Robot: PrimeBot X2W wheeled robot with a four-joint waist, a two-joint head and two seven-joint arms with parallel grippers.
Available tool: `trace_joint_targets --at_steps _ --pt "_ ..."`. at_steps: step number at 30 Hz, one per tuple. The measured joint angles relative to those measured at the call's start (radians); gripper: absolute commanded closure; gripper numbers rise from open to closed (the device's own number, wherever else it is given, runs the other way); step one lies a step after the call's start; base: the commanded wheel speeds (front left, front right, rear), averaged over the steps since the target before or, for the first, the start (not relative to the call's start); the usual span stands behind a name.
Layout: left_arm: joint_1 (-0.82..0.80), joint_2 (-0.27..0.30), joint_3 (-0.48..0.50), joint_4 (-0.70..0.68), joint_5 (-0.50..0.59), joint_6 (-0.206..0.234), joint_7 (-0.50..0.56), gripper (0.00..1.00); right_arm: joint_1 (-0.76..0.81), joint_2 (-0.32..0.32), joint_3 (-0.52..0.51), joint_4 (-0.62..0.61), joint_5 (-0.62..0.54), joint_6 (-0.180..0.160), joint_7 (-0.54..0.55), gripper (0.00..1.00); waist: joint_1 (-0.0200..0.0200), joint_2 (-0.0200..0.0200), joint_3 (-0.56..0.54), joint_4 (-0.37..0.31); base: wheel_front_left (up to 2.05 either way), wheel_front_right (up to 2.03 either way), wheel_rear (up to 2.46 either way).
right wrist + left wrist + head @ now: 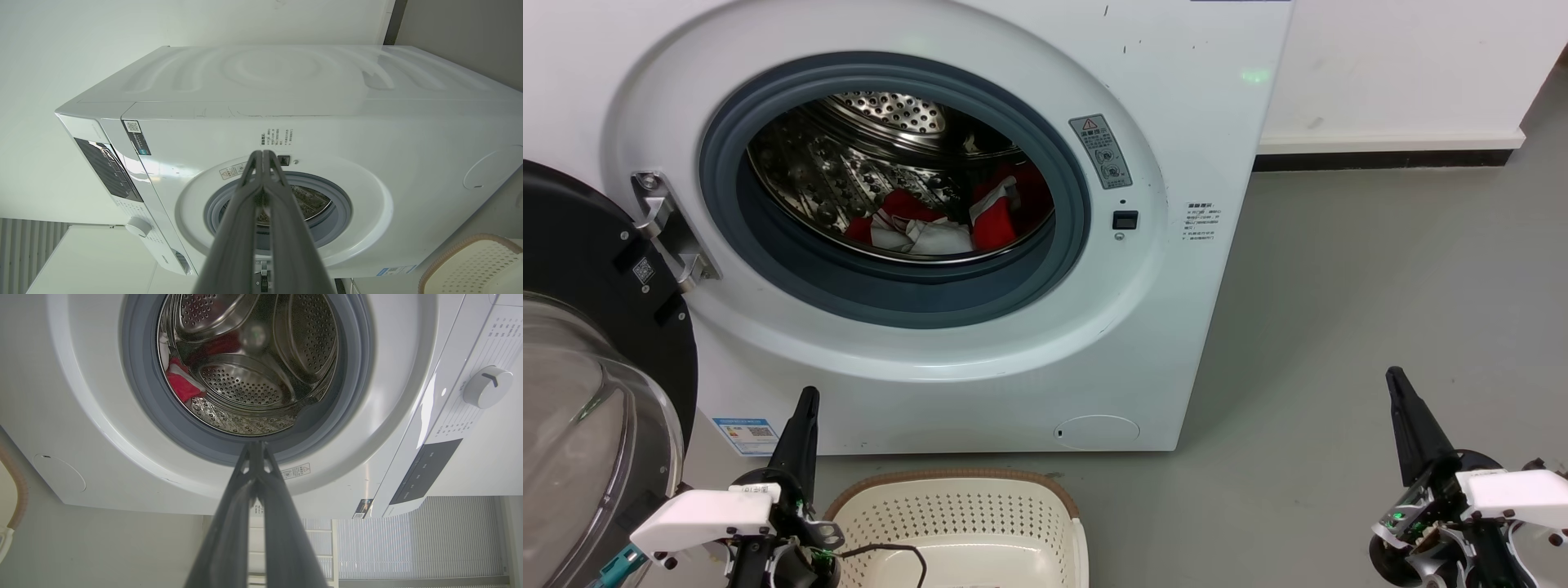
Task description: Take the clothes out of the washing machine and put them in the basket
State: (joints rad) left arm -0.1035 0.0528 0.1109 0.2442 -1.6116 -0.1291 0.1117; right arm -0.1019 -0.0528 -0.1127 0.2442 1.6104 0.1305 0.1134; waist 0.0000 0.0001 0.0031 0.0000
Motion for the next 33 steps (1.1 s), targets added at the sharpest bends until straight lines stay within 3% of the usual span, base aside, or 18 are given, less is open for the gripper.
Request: trace_joint_targets --at_steps 14,15,27,33 --pt "0.000 0.000 0.000 0.000 0.000 0.000 0.000 1.00 0.000 0.000 0.000 0.000 0.000 0.000 0.000 1.00 0.0000 0.0000 0.000 0.000 0.00 0.00 0.00" --pt "0.001 -0.001 0.000 0.002 0.000 0.000 0.000 0.00 0.001 0.000 0.000 0.001 0.000 0.000 0.000 0.00 0.0000 0.0000 0.000 0.000 0.00 0.00 0.00" --pt "0.022 -0.004 -0.053 0.007 0.034 0.001 -0.050 0.00 0.045 0.003 0.024 -0.032 -0.020 0.000 -0.049 0.00 0.0000 0.0000 -0.001 -0.002 0.00 0.00 0.00" --pt "0.022 -0.004 -0.061 -0.016 0.118 0.001 -0.077 0.00 0.064 0.004 0.022 -0.069 -0.085 0.000 -0.078 0.00 0.0000 0.0000 -0.001 -0.001 0.00 0.00 0.00"
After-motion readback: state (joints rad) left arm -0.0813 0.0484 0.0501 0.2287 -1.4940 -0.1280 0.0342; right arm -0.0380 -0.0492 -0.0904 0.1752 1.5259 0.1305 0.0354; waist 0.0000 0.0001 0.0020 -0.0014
